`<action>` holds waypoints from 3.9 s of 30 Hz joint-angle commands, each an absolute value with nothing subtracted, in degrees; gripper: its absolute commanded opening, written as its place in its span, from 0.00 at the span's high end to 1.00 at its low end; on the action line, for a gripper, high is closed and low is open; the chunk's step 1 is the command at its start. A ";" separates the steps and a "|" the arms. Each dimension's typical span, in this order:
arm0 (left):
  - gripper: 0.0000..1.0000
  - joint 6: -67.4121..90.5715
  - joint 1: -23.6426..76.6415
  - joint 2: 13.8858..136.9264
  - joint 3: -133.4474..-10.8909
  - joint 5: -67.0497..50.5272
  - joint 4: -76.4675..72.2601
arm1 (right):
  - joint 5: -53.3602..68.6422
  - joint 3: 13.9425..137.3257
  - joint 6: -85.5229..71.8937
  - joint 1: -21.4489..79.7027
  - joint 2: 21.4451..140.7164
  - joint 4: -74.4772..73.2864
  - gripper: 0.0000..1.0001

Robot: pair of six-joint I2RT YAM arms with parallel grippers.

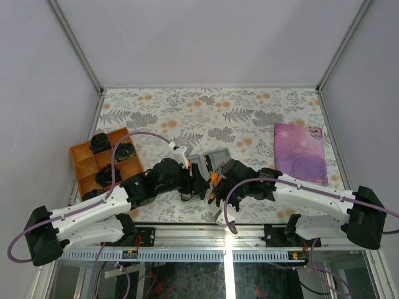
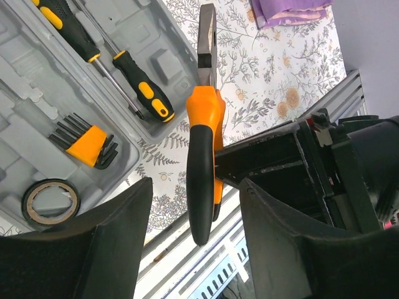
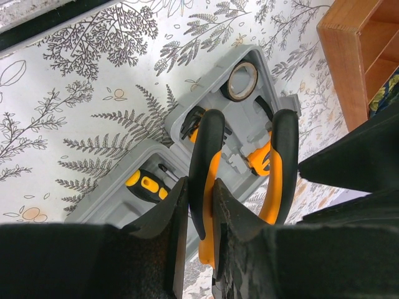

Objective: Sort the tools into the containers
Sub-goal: Pick up the pliers at the center of the board.

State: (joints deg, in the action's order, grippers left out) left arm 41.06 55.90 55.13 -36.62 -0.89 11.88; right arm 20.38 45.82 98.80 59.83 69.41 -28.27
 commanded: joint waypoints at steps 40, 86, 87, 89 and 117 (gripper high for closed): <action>1.00 39.14 54.12 55.77 -36.46 -3.88 5.98 | 23.97 44.54 92.03 63.55 60.89 -21.43 0.52; 1.00 41.47 53.16 43.07 -31.21 2.88 3.38 | -10.15 34.85 -38.60 63.61 63.13 15.19 0.55; 1.00 41.55 53.14 43.00 -31.14 2.79 3.27 | -9.96 34.55 -38.85 63.55 63.19 15.80 0.58; 1.00 41.64 53.12 42.99 -31.03 2.67 3.00 | -9.69 33.86 -39.26 63.60 63.07 17.39 0.65; 0.58 43.38 53.09 45.22 -28.57 -0.67 -0.75 | -12.21 33.98 -47.57 63.62 62.78 22.39 1.00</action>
